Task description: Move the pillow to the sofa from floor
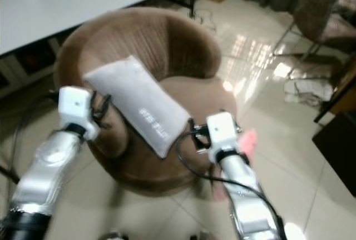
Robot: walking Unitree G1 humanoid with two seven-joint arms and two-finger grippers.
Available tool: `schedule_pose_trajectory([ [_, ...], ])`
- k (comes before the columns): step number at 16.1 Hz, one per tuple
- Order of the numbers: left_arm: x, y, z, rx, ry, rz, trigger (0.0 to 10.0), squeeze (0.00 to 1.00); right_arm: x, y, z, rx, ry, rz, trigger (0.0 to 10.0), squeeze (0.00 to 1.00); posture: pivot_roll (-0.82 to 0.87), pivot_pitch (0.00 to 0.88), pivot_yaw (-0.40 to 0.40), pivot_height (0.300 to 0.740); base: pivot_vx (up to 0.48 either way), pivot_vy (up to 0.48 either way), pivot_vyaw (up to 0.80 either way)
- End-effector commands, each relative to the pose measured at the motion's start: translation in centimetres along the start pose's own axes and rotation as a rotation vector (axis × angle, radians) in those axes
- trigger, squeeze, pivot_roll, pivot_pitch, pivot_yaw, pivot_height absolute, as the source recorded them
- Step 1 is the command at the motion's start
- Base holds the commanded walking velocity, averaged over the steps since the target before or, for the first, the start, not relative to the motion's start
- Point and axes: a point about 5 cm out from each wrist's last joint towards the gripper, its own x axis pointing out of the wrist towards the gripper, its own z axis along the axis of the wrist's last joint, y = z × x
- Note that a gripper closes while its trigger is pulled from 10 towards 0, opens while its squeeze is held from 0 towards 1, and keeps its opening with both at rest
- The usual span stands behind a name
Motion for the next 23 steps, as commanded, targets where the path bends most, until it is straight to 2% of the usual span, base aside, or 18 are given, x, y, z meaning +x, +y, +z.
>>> schedule_pose_trajectory([
  [1,-0.11,0.86,-0.18,0.025,0.019,0.026,10.0,0.0,0.24,0.13,0.66,0.004,-0.03,0.002,10.0,0.0,-0.06,0.036,0.015,0.74,0.0,-0.48,0.8],
  [5,-0.02,0.64,-0.14,0.039,0.023,0.021,10.0,0.0,0.22,0.05,0.66,0.003,-0.029,-0.003,10.0,0.0,-0.06,0.036,0.019,0.74,0.0,-0.48,0.8],
  [8,0.08,0.55,-0.18,0.045,0.028,0.023,10.0,0.0,0.21,0.1,0.61,0.0,-0.03,0.005,10.0,0.0,-0.07,0.031,0.023,0.74,0.0,-0.48,0.0],
  [23,0.17,0.53,-0.49,0.057,0.023,0.028,10.0,0.0,0.24,0.3,0.38,-0.021,-0.038,0.032,10.0,0.0,-0.07,0.015,0.021,0.74,0.0,-0.48,0.8],
])
